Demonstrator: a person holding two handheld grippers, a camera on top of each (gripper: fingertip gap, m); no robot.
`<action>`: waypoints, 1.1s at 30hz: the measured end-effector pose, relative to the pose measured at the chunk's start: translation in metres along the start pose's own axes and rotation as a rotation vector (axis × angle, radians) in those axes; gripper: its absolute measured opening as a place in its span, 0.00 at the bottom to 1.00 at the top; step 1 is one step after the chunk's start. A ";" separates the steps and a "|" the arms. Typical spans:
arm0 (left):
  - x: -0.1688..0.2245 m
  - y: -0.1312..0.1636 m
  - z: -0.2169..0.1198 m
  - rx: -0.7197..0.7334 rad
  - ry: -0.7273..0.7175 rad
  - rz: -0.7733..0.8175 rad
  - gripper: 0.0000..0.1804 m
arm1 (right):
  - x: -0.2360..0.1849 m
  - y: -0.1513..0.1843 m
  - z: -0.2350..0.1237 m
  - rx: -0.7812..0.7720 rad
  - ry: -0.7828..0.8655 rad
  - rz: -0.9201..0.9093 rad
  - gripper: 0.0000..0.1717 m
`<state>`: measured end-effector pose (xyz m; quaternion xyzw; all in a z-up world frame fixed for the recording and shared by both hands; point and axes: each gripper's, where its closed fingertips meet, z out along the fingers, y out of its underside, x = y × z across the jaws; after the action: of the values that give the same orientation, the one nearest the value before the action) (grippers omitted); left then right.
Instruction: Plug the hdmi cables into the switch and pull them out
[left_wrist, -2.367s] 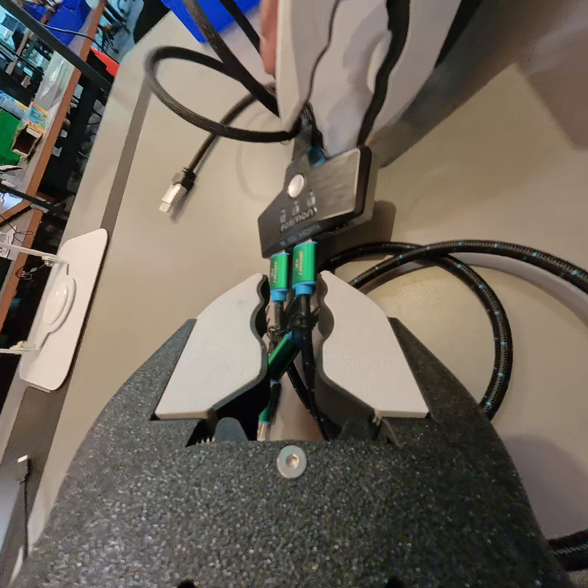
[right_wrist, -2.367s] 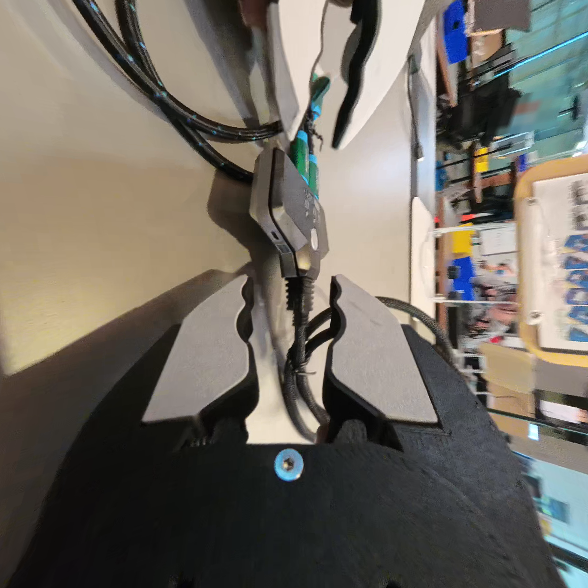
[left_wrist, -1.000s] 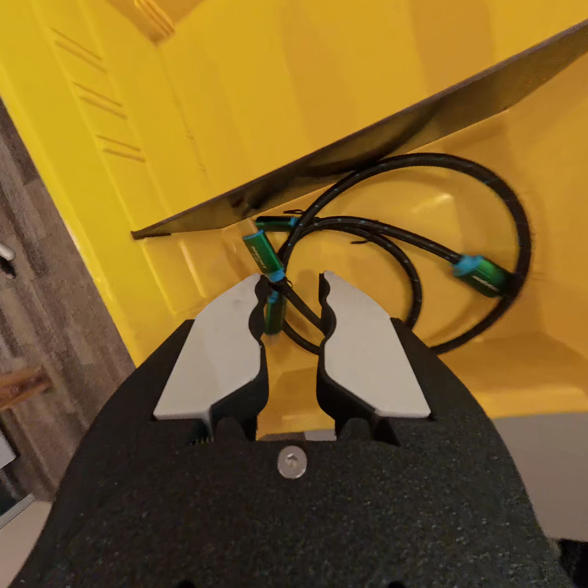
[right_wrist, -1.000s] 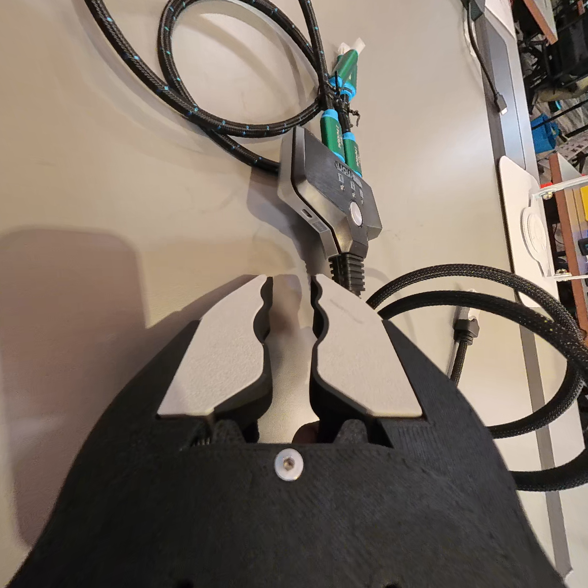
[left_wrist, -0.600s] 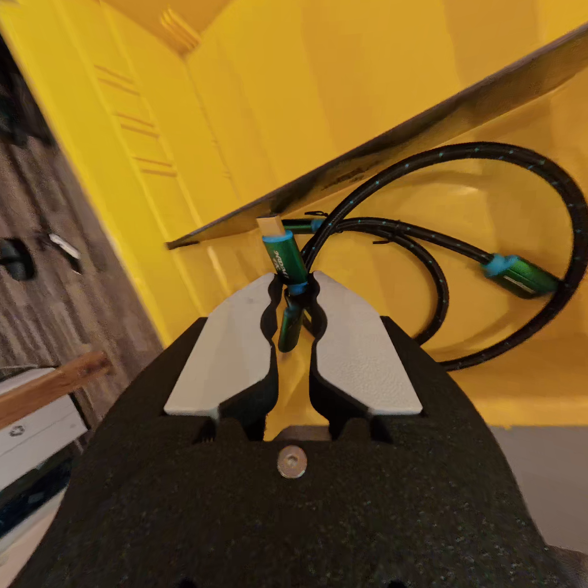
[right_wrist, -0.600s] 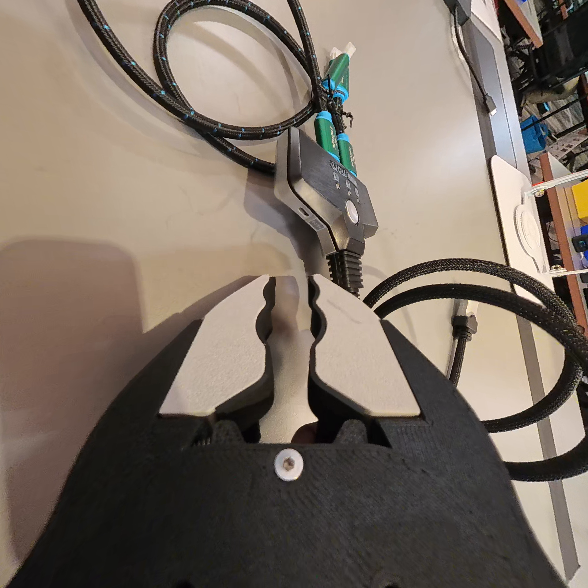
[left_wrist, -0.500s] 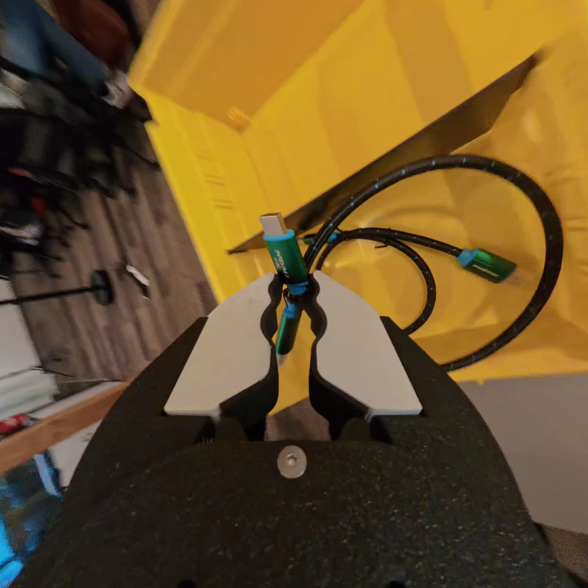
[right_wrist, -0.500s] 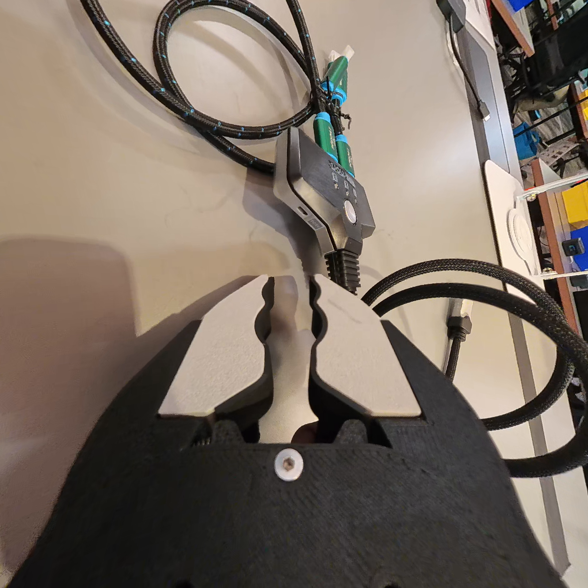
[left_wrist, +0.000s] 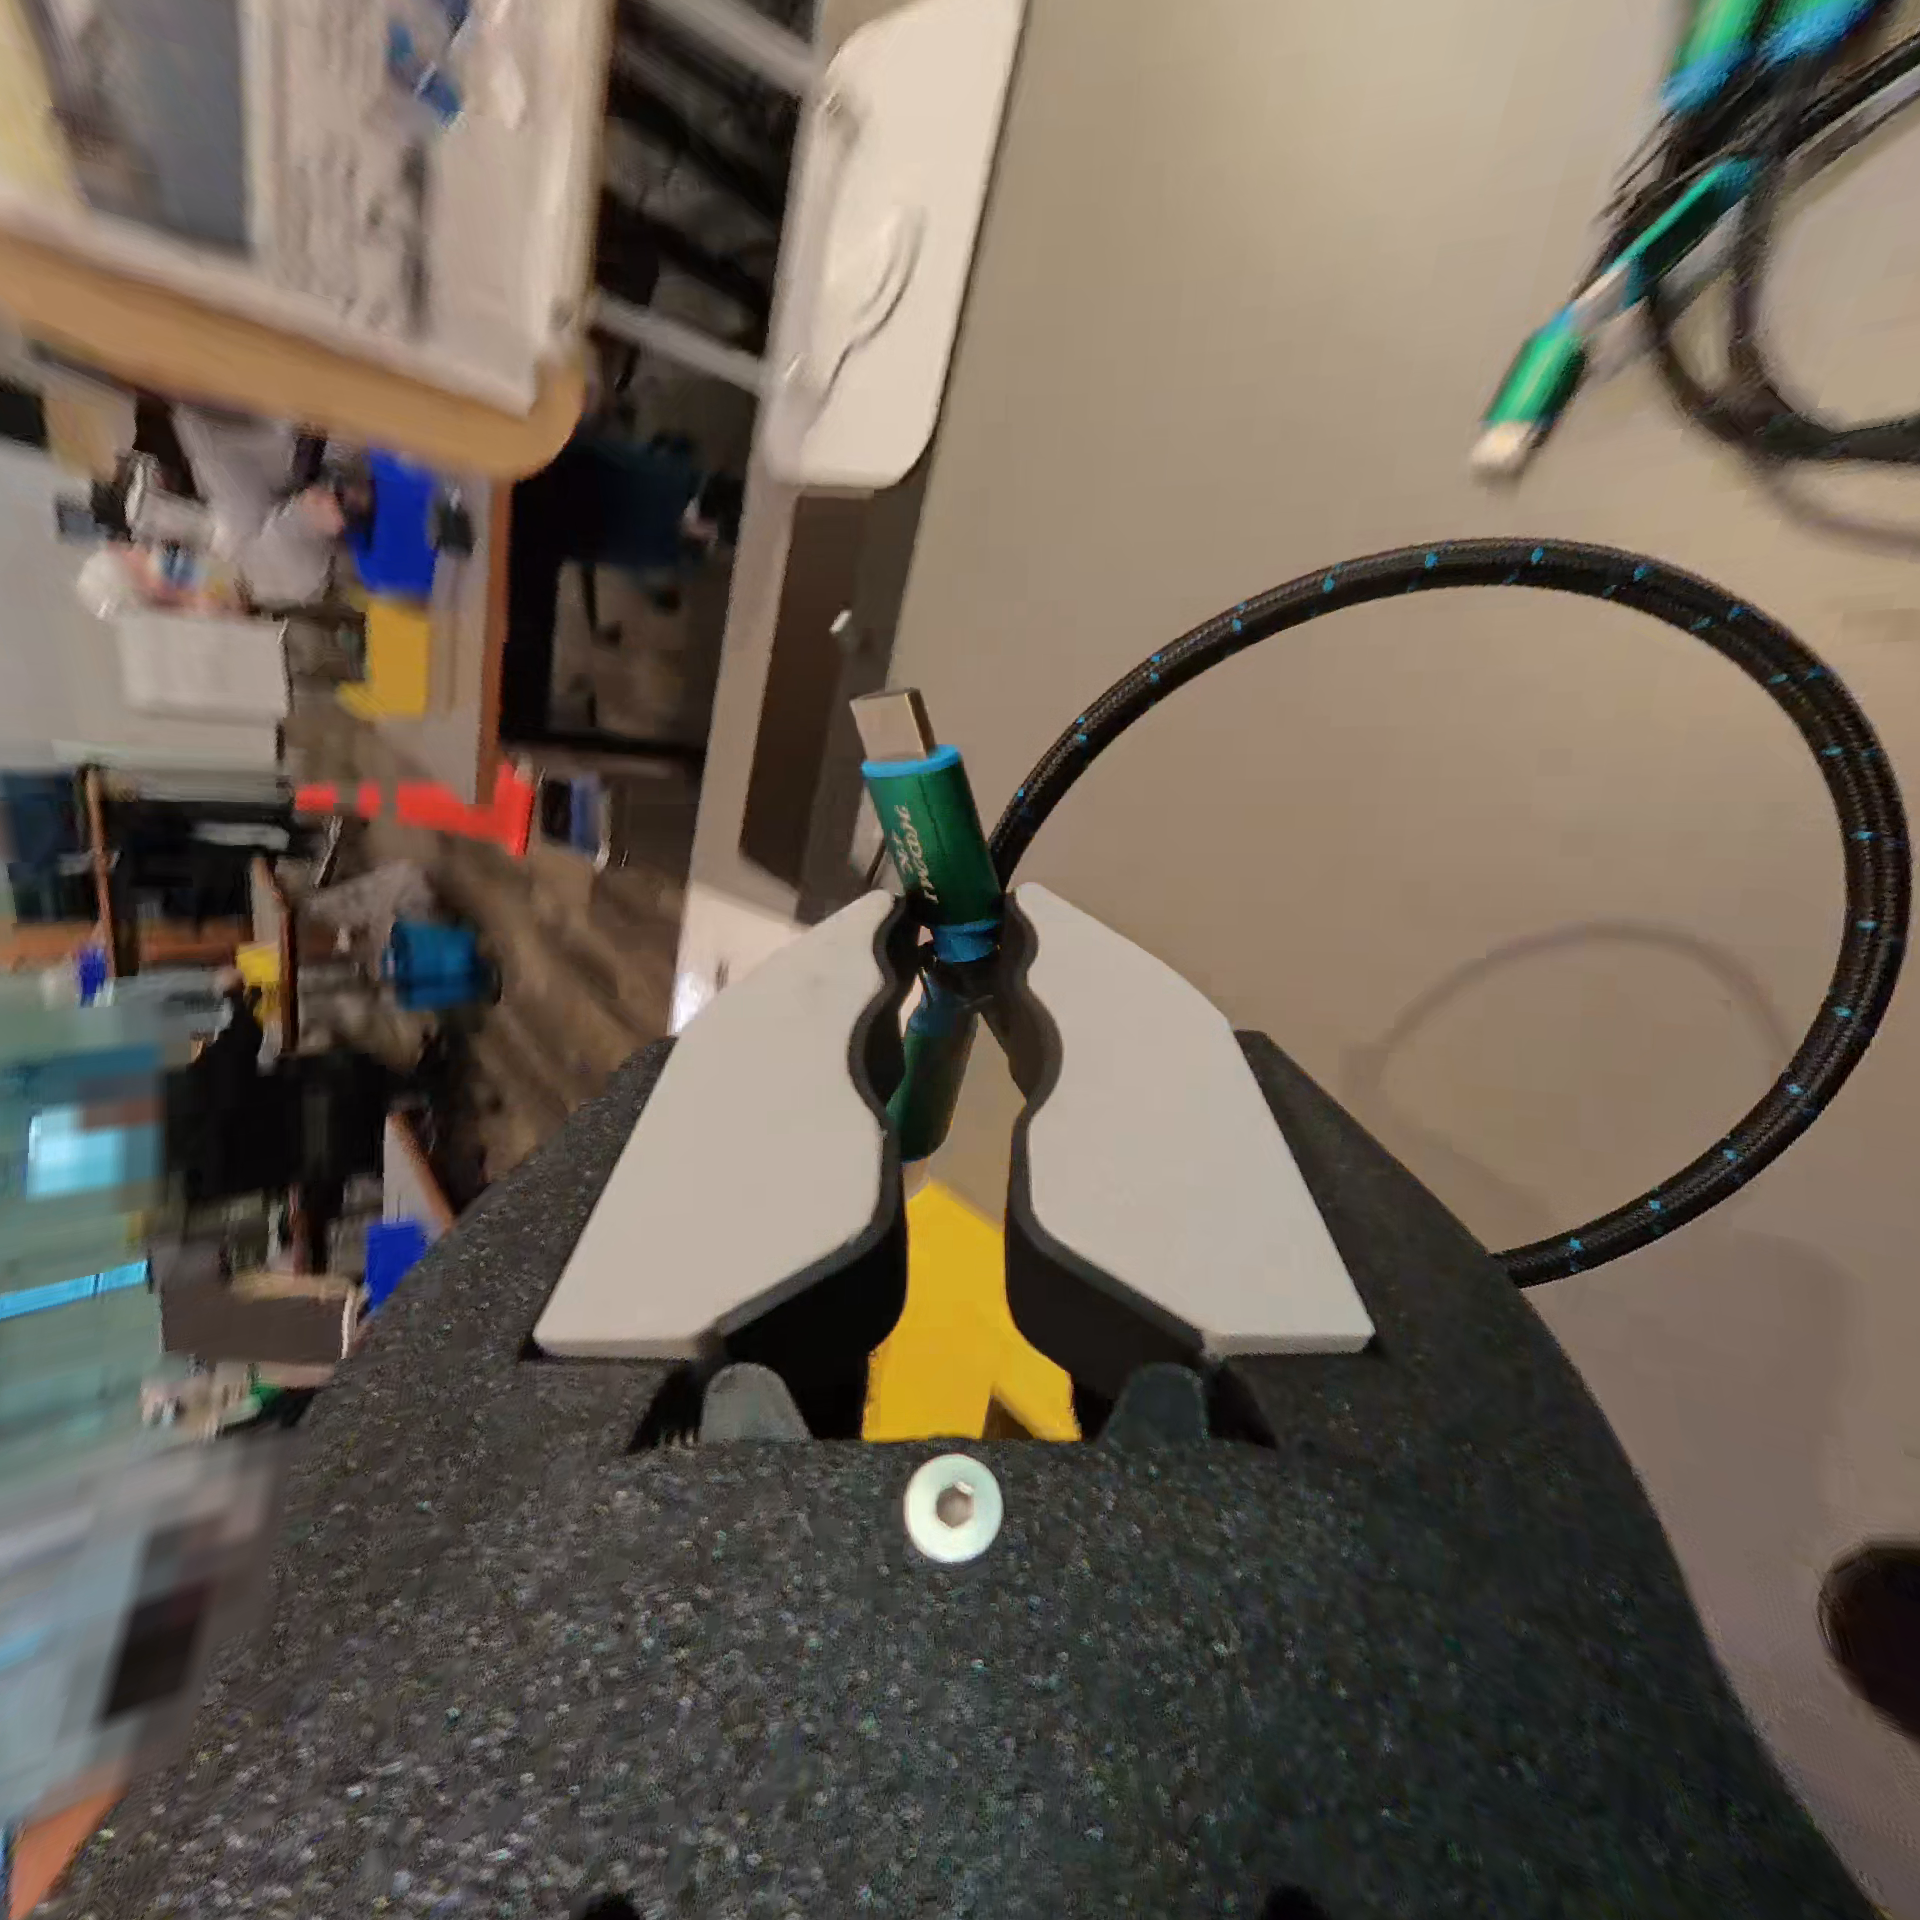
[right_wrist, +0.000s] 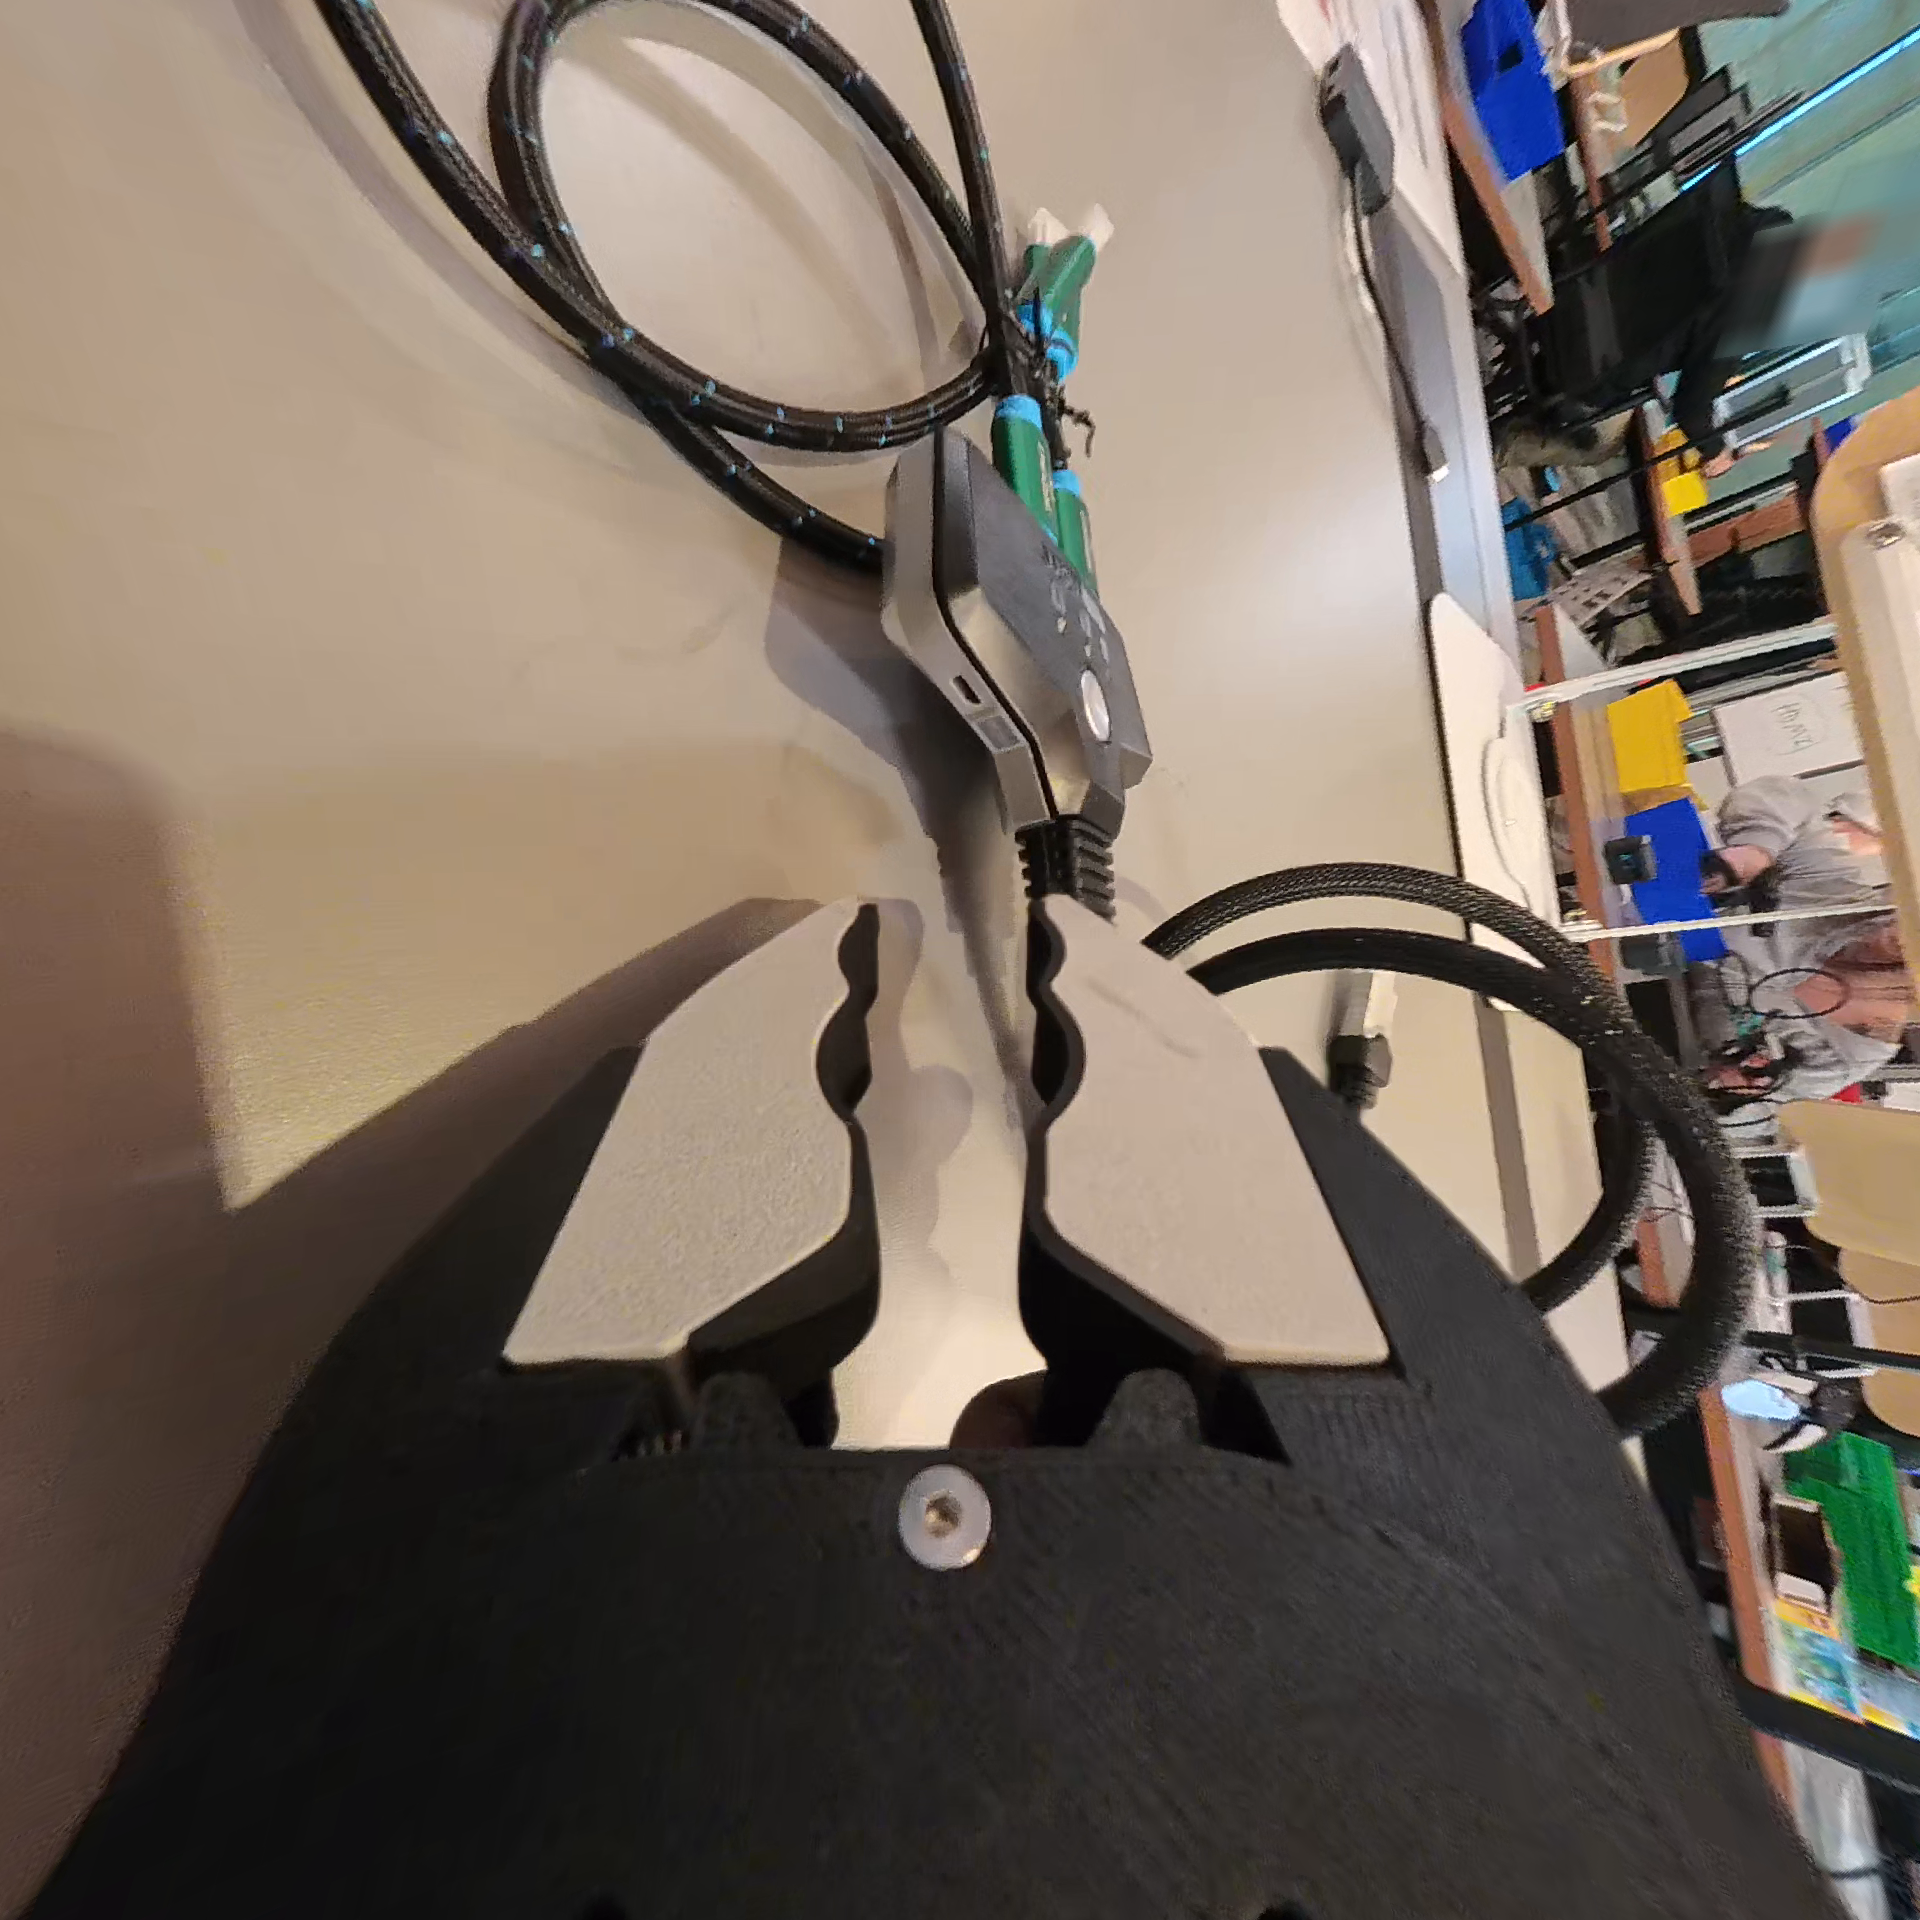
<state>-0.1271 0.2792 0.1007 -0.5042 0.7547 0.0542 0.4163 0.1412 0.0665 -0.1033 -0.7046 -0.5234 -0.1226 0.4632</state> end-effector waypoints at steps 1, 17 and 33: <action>0.015 -0.016 0.018 0.030 0.032 0.033 0.09 | 0.001 -0.002 -0.001 0.006 0.013 -0.011 0.16; 0.216 -0.154 0.139 0.239 0.520 0.201 0.08 | 0.012 -0.054 0.000 0.143 0.167 -0.093 0.18; 0.235 -0.162 0.138 0.321 0.447 0.333 0.08 | 0.003 -0.083 0.031 0.066 0.226 -0.243 0.14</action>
<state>0.0482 0.1016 -0.0943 -0.3009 0.8985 -0.1100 0.2999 0.0619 0.0947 -0.0740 -0.6023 -0.5531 -0.2391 0.5236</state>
